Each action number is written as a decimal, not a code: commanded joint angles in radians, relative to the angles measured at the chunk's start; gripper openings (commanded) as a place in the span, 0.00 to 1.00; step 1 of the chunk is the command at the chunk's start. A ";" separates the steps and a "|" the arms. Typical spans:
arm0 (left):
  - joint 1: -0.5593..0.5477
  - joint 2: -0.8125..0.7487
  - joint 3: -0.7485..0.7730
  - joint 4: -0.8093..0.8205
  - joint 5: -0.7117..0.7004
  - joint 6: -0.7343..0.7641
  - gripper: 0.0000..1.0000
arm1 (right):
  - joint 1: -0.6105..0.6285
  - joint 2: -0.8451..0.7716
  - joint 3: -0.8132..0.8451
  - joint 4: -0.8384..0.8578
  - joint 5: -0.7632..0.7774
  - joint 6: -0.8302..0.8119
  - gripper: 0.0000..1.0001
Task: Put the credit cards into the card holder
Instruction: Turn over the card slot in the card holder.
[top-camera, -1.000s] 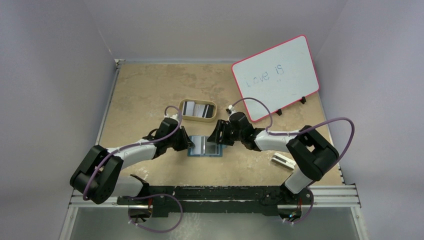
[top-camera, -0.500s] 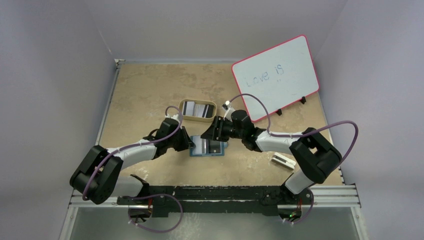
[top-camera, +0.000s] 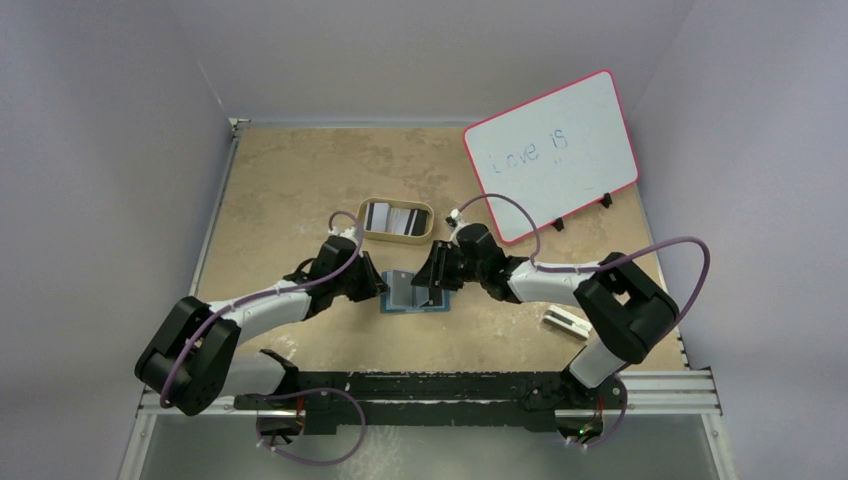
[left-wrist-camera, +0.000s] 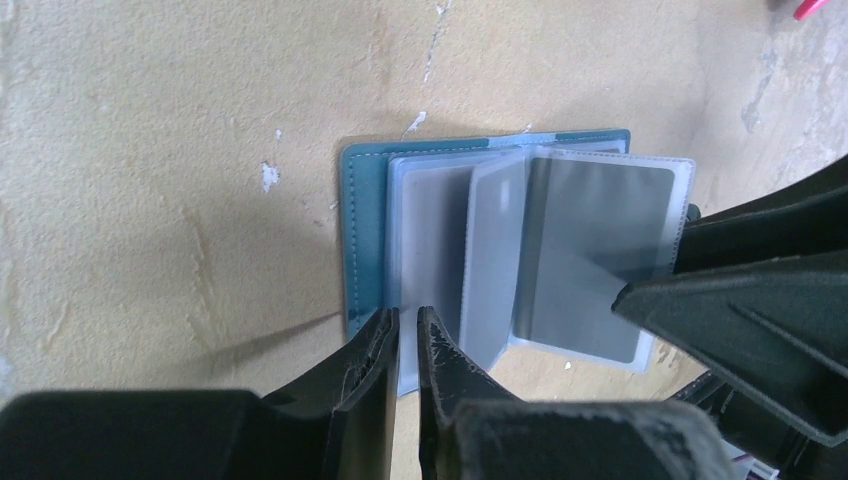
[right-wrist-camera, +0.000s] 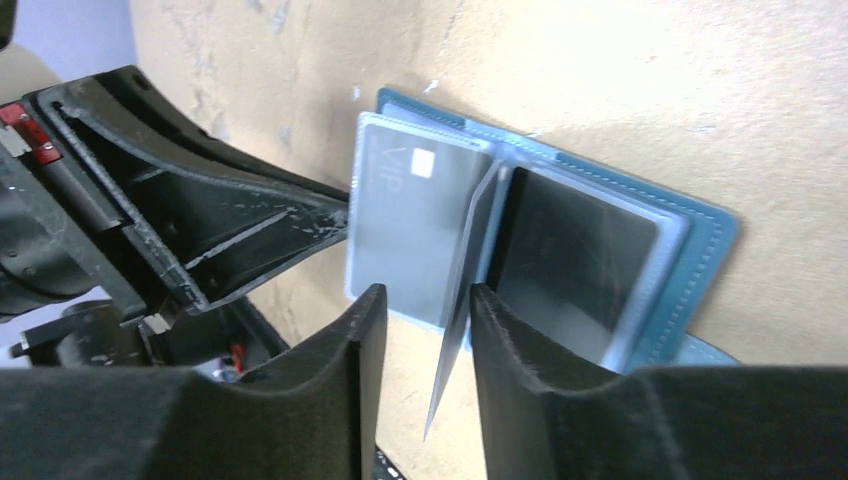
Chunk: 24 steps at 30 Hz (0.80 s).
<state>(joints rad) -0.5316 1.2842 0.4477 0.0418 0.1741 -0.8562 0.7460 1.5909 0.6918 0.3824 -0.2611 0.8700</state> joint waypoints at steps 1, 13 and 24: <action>-0.004 -0.037 0.049 -0.037 -0.044 0.011 0.12 | 0.003 -0.048 0.063 -0.104 0.122 -0.050 0.34; -0.005 -0.136 0.221 -0.254 -0.251 0.102 0.32 | 0.001 -0.221 0.111 -0.359 0.309 -0.154 0.53; 0.210 0.139 0.606 -0.360 -0.188 0.264 0.34 | -0.101 -0.133 0.256 -0.186 0.125 -0.233 0.54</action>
<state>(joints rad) -0.4664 1.3491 0.9688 -0.3199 -0.1127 -0.6529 0.7223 1.3930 0.8539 0.0738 -0.0212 0.6682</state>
